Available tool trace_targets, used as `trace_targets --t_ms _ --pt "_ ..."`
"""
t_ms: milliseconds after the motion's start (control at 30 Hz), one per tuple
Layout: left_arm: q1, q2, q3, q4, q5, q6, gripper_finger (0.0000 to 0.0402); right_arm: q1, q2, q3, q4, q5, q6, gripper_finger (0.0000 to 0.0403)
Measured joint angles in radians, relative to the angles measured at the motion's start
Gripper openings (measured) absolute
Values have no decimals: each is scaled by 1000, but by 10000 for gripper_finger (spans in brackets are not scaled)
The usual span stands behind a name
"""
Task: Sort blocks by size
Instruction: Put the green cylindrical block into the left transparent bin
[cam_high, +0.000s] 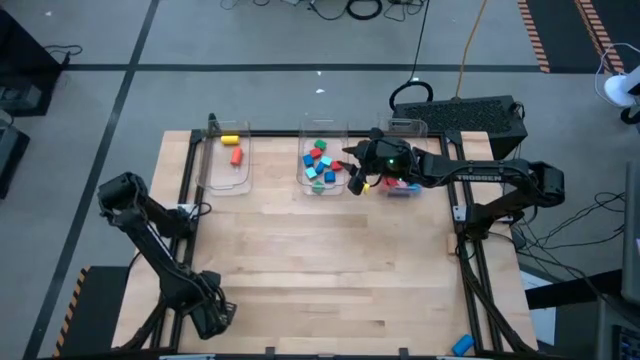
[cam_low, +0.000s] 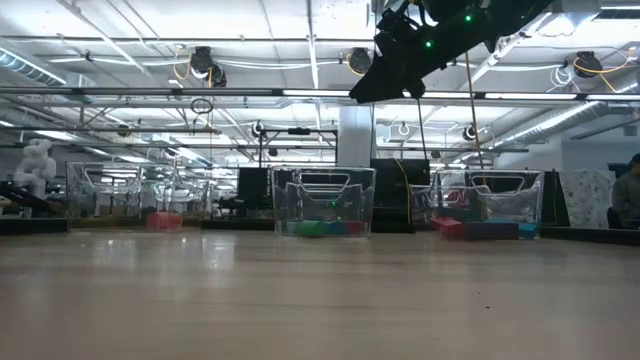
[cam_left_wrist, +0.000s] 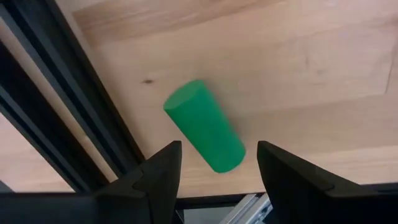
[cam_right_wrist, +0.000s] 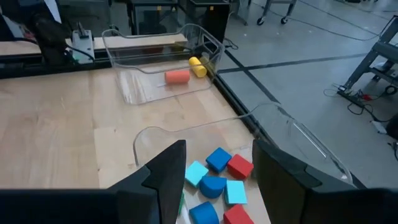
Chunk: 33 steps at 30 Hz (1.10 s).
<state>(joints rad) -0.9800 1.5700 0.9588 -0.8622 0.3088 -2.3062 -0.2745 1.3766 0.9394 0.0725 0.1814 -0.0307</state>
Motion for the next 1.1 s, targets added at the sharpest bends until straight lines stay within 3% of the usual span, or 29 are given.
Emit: trace_targets --t_ms 933,1100 --pt "-17 201 2 -1 7 93 211 1 0 0 -40 -4 45 169" --pt "0 213 2 9 -6 124 169 1 0 0 -40 -4 46 169"
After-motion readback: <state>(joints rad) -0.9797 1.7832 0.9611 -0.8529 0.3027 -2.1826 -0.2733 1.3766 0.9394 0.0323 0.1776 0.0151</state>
